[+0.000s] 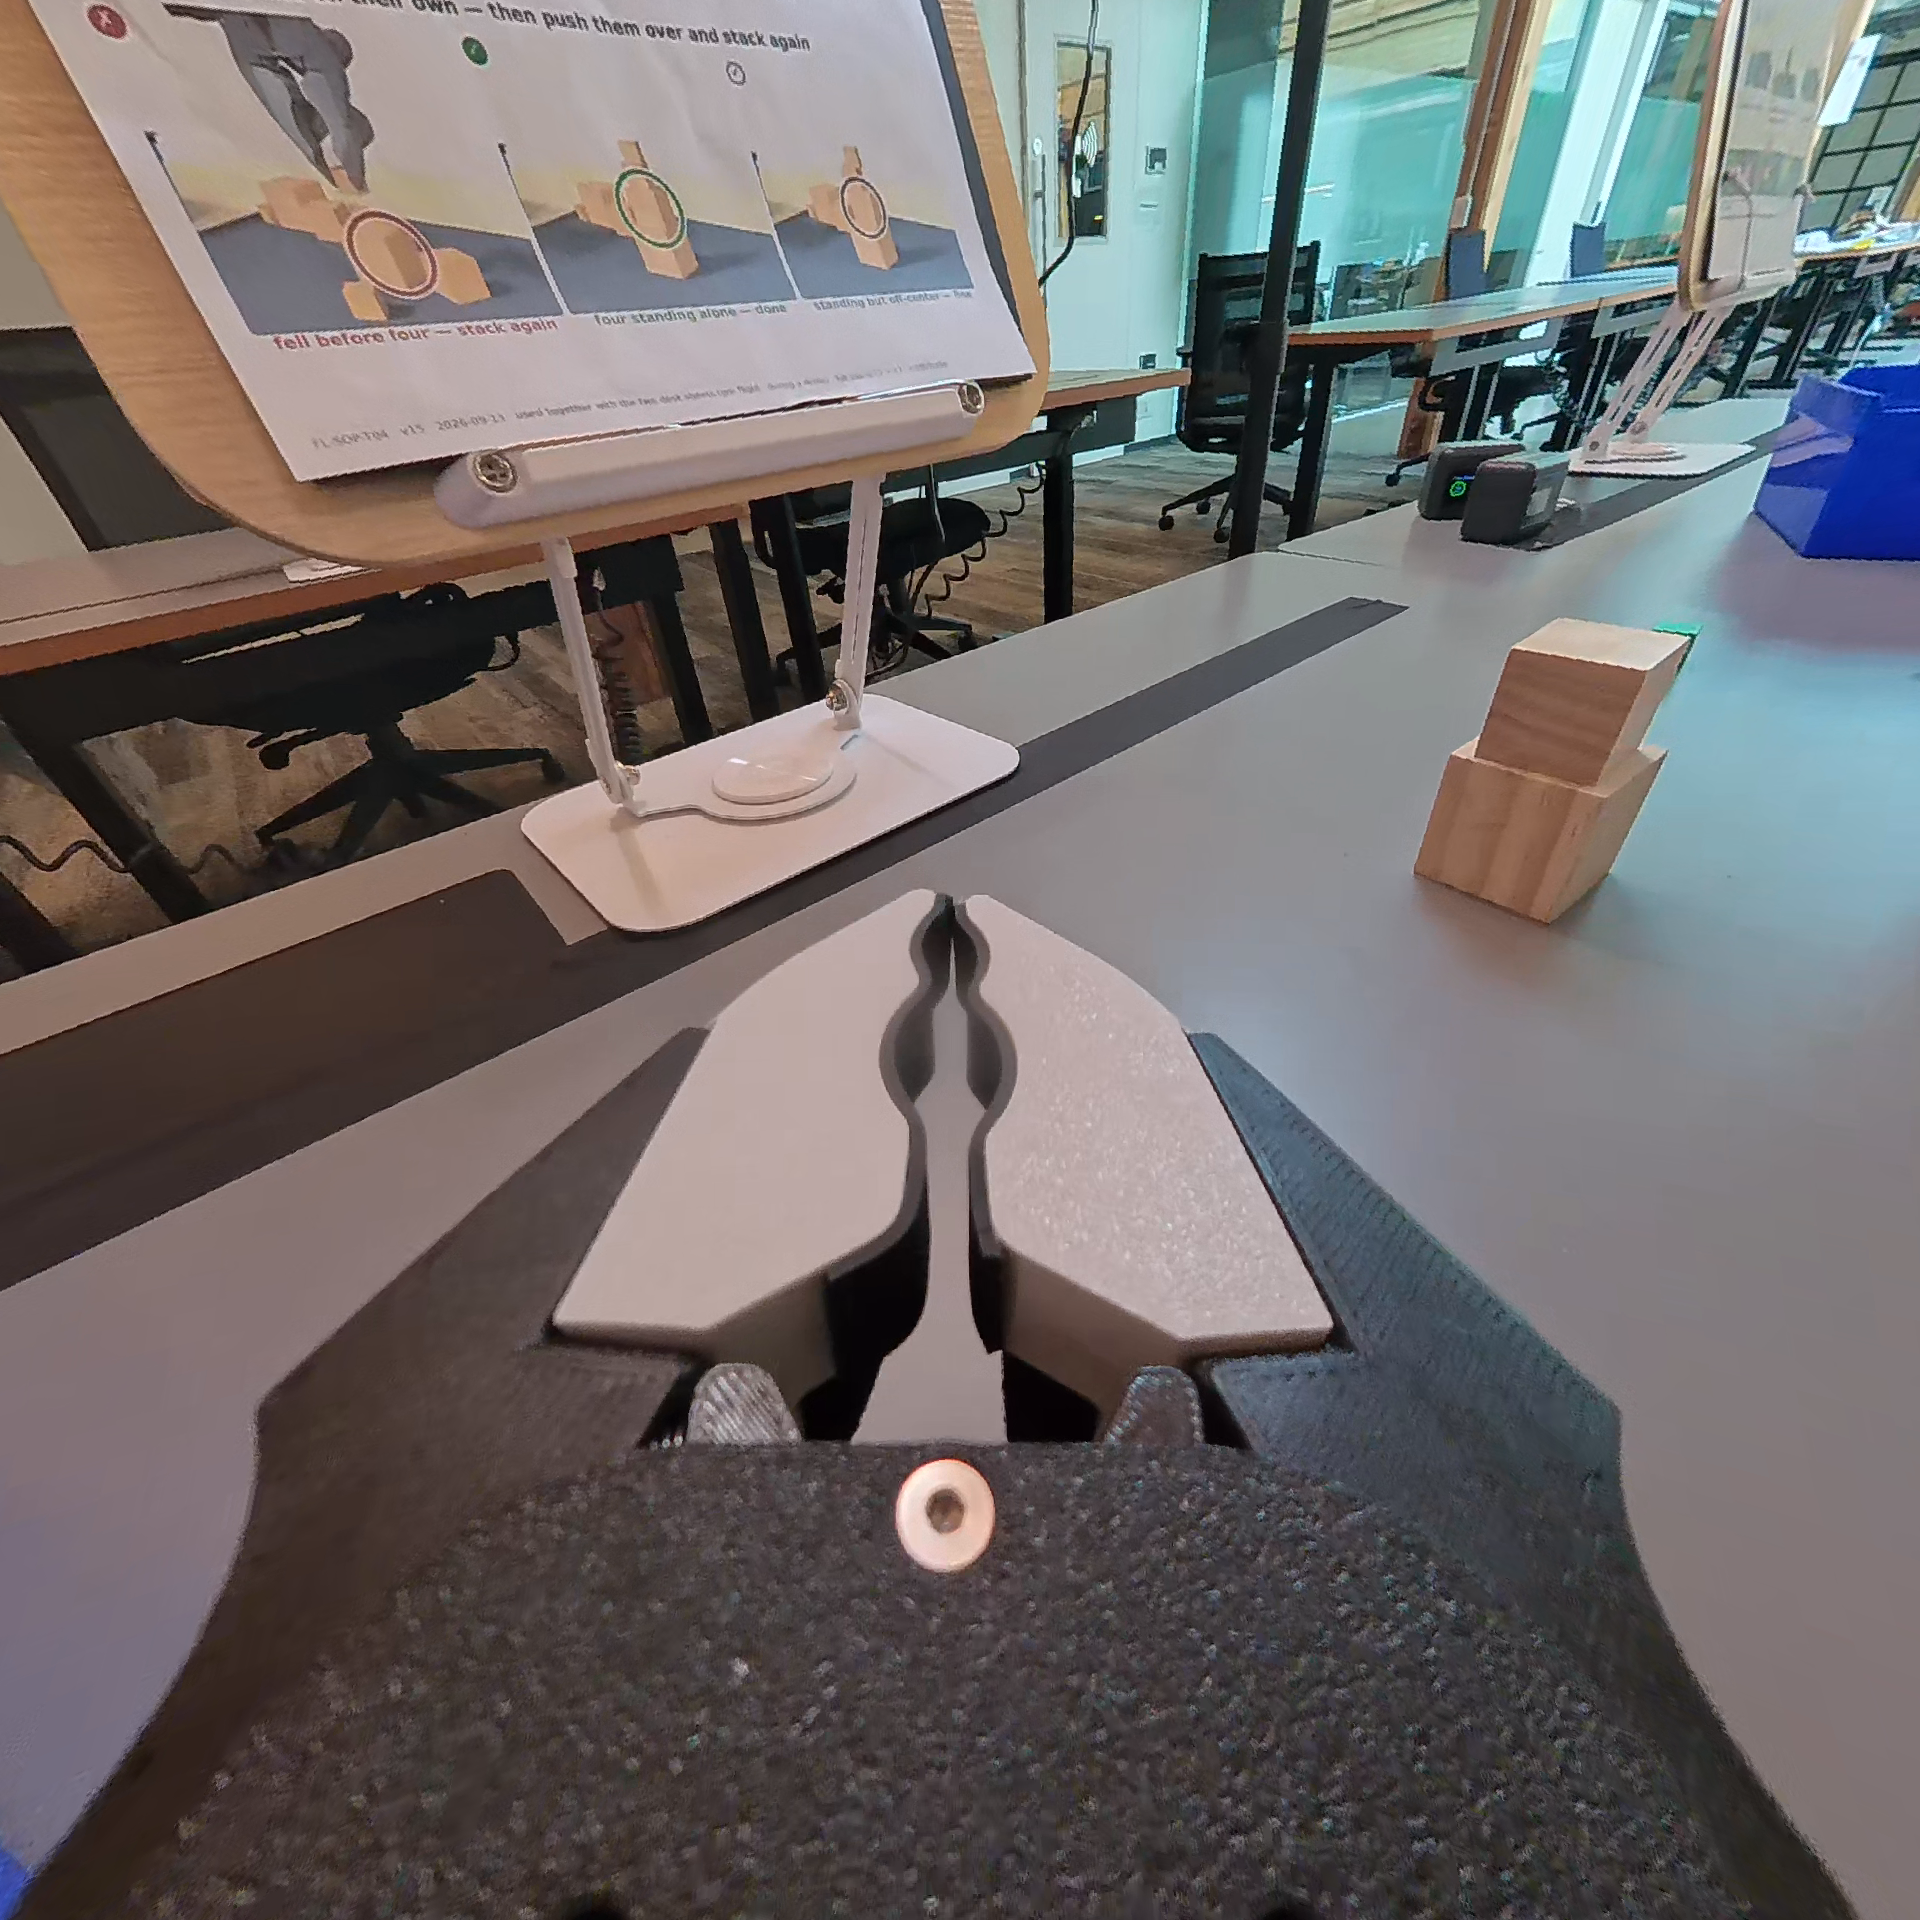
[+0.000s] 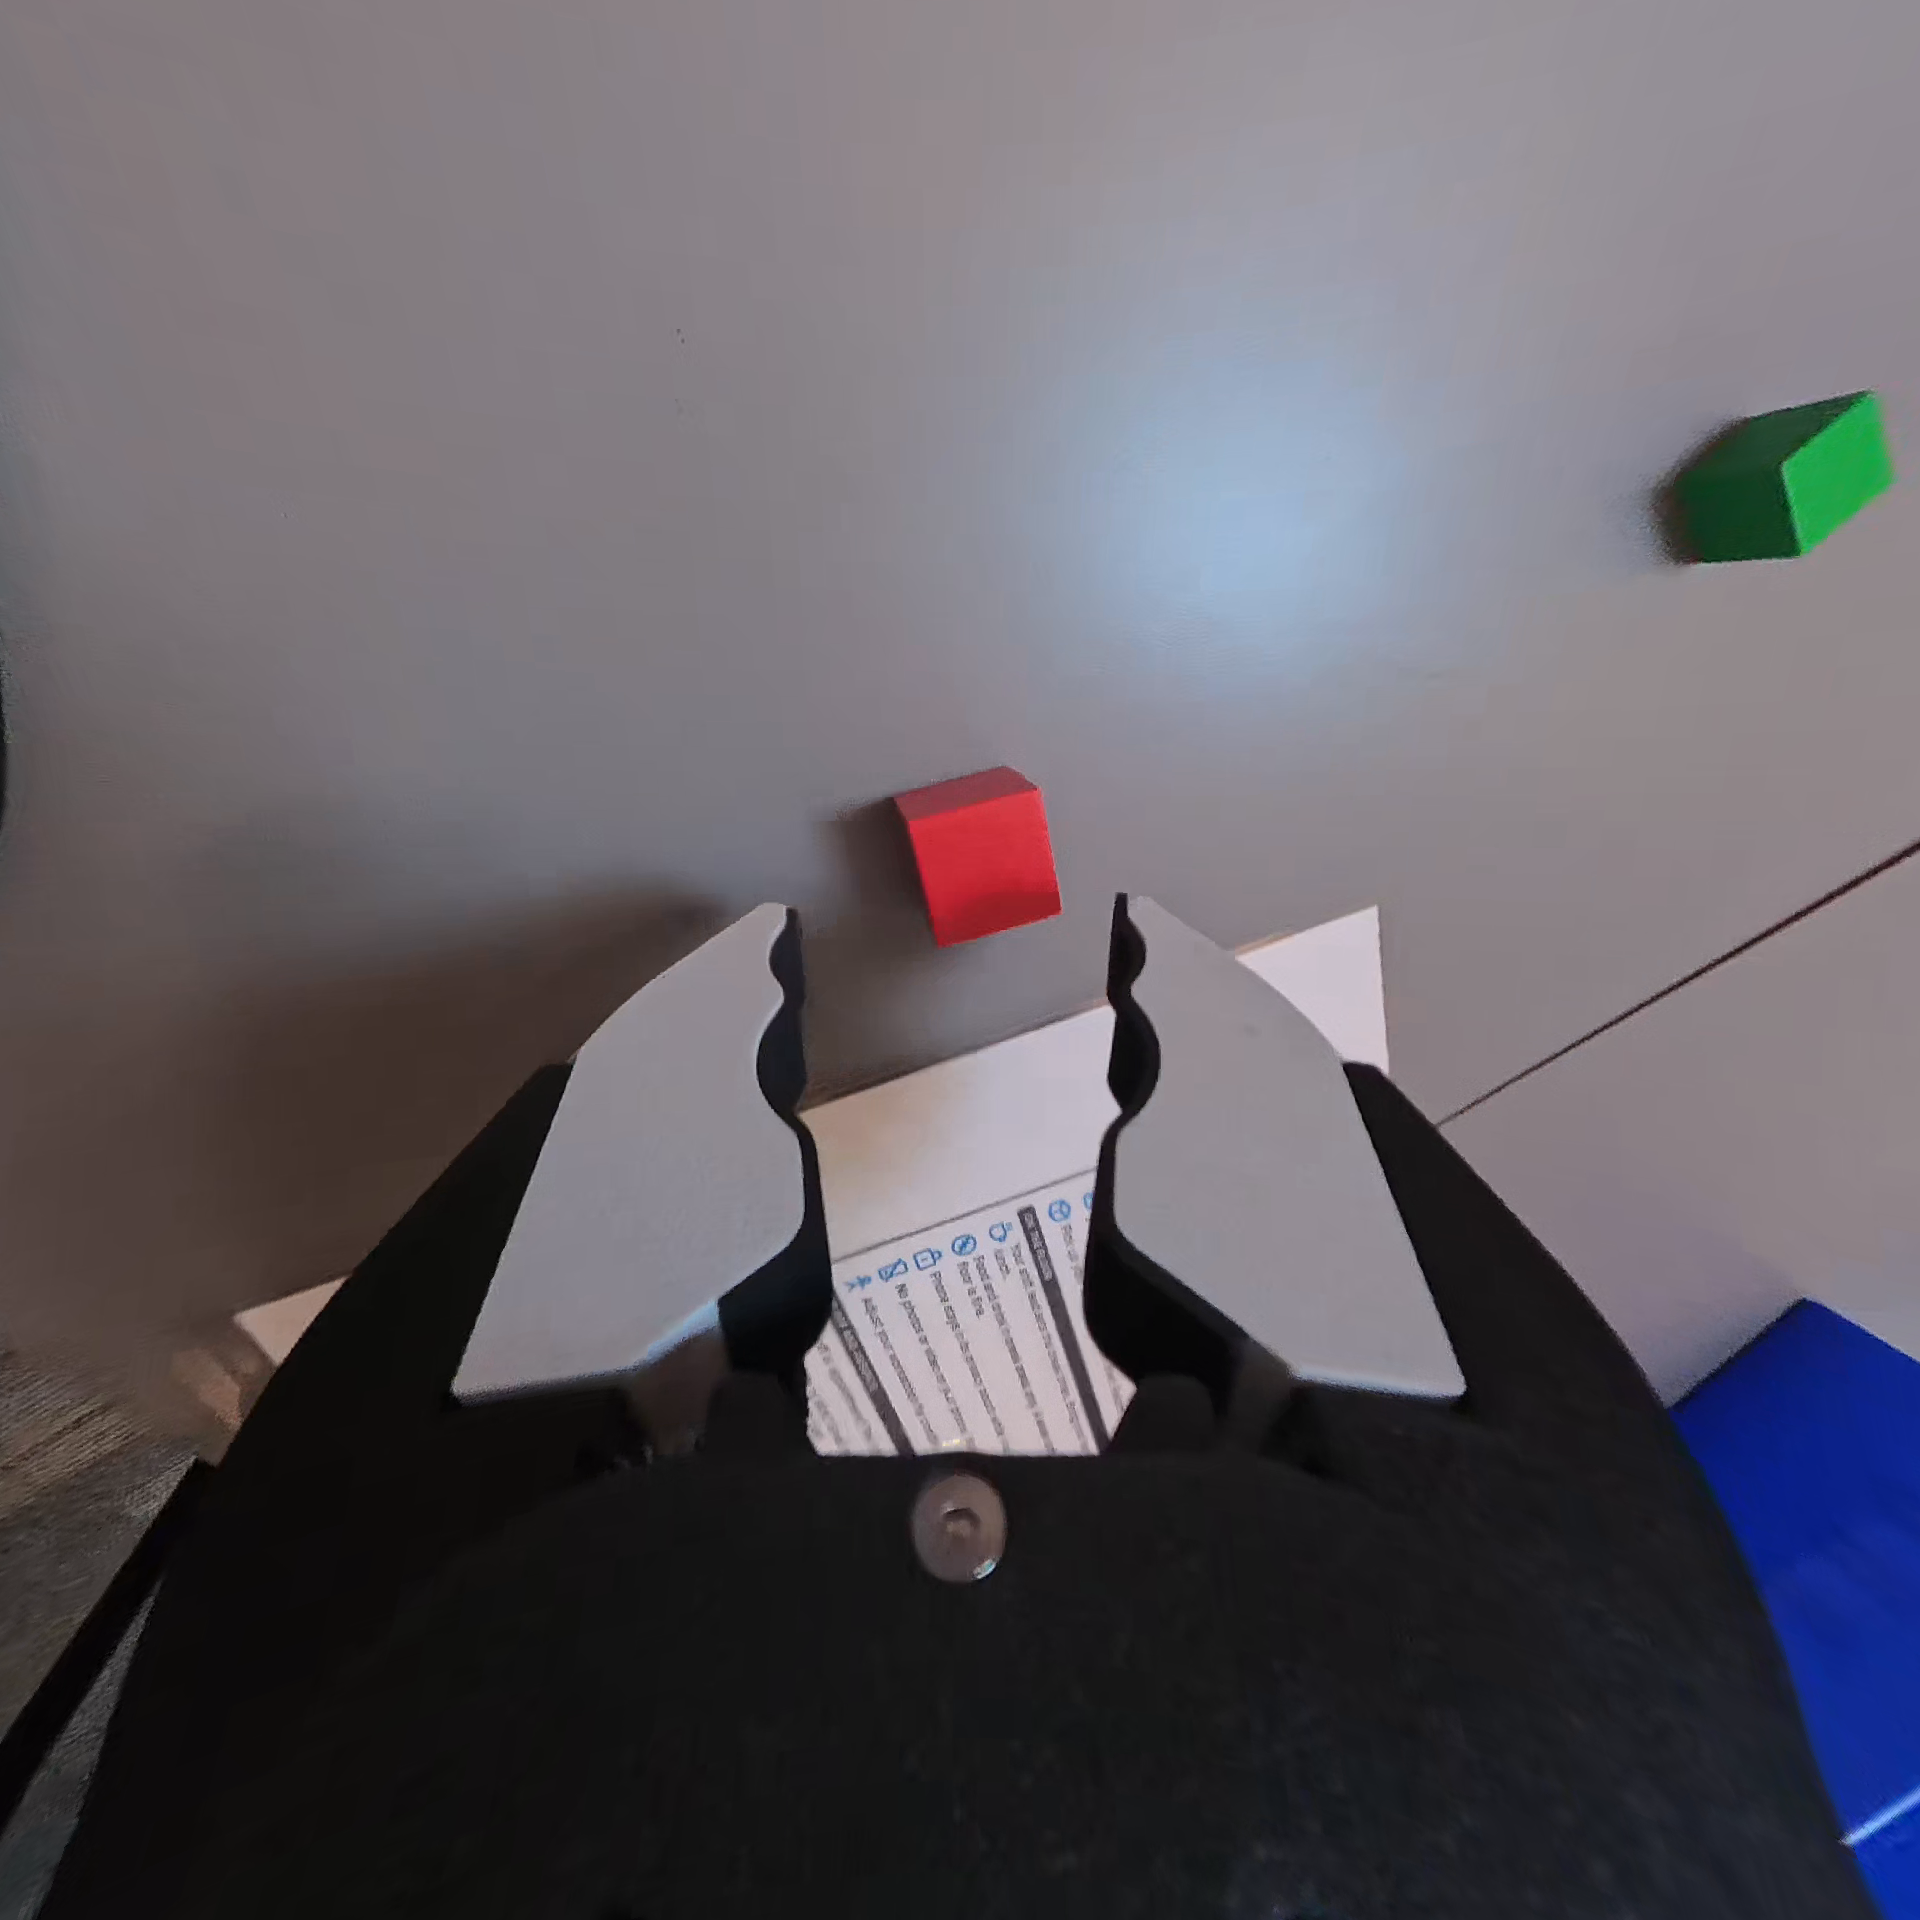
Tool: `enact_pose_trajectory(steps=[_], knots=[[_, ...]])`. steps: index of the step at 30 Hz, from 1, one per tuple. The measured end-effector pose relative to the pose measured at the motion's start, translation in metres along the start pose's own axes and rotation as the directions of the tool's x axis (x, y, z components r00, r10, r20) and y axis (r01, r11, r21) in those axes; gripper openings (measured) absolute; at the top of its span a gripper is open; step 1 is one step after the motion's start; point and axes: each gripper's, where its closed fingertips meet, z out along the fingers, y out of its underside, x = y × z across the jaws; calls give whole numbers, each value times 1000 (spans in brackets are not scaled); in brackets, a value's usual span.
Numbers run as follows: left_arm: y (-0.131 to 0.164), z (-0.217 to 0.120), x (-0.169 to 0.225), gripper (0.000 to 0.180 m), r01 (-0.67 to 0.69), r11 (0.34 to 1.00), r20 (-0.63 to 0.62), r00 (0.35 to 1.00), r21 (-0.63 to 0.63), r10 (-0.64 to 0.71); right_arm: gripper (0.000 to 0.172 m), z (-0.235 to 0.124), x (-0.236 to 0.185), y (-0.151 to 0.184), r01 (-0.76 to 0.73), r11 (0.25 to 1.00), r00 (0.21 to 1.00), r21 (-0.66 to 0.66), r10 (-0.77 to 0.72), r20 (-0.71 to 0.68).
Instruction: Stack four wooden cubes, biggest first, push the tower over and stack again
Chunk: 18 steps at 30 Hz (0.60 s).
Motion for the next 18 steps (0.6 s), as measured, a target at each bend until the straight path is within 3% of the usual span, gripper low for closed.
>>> enact_pose_trajectory(steps=[3,5,8,13,18], knots=[[1,0,1,0,-5,1000,1,1000,-7,5,56,13,1,-2,12,1000,1000,-16,-12,-5],[2,-1,0,0,-3,1000,2,1000,-8,3,28,19,1,1,25,998,1000,-52,-24,16],[3,0,0,0,0,1000,1,1000,-11,0,28,5,11,-20,43,999,999,-27,-42,15],[5,2,2,0,-9,1000,-8,1000,-22,9,27,-64,28,-139,137,970,991,200,-134,-29],[5,1,4,0,-22,999,-18,1000,-23,21,27,-87,22,-244,307,926,952,222,-304,-48]])
